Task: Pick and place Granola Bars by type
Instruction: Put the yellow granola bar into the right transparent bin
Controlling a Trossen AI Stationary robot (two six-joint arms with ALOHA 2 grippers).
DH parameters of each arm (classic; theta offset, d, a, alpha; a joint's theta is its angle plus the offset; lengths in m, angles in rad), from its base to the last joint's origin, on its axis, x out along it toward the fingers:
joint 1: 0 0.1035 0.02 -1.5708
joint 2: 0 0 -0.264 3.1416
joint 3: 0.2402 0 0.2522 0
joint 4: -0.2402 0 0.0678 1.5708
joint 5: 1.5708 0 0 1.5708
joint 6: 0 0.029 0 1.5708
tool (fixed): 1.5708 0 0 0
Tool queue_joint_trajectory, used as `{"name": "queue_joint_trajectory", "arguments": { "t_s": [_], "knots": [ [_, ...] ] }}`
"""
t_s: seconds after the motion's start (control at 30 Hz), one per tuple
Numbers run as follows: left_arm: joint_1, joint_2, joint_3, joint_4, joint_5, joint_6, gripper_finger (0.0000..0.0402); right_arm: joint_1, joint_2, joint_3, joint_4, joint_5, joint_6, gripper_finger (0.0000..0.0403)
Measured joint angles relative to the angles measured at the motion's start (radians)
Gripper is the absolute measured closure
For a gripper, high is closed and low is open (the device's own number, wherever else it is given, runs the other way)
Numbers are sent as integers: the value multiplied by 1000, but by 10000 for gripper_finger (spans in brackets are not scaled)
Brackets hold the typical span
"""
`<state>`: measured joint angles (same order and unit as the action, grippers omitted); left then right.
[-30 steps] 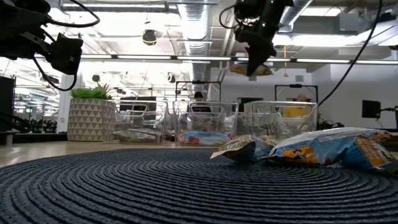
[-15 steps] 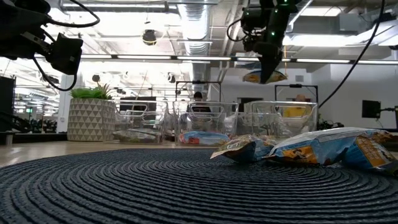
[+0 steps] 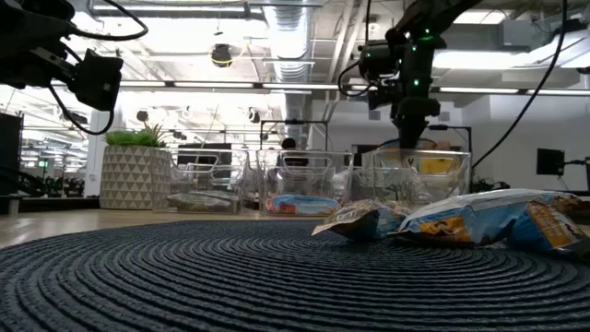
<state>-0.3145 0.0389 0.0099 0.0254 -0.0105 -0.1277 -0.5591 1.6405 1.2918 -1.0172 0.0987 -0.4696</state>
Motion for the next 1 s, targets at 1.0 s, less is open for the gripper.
{"name": "queue_joint_trajectory", "arguments": {
  "t_s": [1.0],
  "knots": [
    [0, 0, 0, 0, 0, 0, 127, 47, 2, -306, 357, -56, -11, 355]
  ]
}}
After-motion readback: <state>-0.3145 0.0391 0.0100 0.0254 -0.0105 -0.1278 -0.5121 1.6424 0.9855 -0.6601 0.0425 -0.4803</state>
